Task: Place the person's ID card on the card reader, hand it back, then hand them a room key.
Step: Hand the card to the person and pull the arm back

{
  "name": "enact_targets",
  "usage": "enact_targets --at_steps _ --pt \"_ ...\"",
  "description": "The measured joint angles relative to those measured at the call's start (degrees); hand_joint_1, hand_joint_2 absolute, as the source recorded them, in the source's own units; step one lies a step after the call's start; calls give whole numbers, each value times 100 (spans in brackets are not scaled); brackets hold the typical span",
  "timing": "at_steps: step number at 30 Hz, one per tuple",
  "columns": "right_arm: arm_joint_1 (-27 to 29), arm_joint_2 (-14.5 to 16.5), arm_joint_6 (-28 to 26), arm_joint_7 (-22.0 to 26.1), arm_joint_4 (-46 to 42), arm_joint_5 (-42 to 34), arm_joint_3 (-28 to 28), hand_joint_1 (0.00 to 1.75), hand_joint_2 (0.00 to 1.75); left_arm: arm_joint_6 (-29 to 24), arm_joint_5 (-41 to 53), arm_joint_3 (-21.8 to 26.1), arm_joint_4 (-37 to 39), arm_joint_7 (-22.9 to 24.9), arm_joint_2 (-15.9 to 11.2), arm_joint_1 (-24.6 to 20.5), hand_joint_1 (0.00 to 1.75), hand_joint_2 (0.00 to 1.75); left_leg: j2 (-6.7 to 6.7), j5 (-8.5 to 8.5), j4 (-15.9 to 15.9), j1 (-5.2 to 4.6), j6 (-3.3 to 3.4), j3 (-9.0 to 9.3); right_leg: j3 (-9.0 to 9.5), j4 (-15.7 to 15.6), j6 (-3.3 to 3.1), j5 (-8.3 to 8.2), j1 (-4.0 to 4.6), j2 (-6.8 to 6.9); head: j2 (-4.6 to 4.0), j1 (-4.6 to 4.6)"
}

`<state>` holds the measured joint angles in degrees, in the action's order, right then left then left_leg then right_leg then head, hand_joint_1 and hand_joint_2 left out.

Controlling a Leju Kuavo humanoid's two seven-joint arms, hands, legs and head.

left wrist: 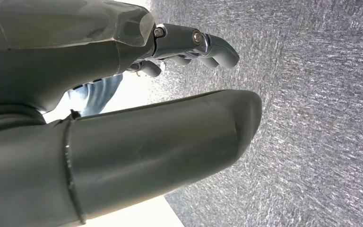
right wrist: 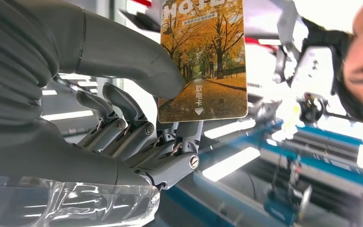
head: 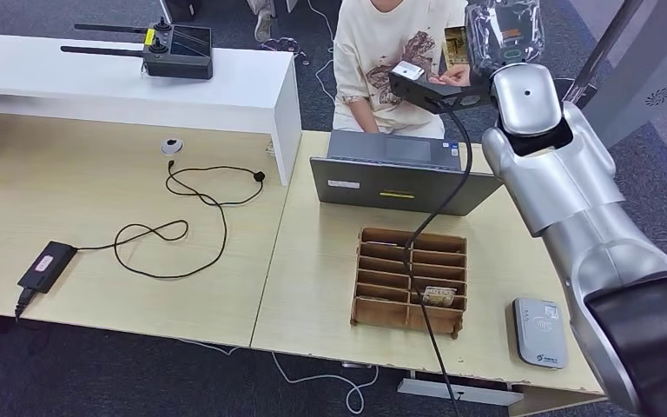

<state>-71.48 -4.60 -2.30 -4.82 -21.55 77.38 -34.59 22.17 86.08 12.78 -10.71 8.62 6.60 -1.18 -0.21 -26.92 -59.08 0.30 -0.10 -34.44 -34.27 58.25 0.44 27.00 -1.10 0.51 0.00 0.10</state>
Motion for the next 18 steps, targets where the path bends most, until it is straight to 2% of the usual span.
enact_targets --at_steps 9,18 --pt "-129 103 687 -272 262 -211 360 175 175 9 6 1 0 67 8 -7 0 0 1 0 0 0 0 2 0 1 -1 -1 0 -1 1 1" --pt "-156 155 877 -344 405 -238 505 175 175 3 8 19 0 86 13 -8 0 0 1 0 0 1 0 2 0 1 -1 -1 1 -1 1 0"
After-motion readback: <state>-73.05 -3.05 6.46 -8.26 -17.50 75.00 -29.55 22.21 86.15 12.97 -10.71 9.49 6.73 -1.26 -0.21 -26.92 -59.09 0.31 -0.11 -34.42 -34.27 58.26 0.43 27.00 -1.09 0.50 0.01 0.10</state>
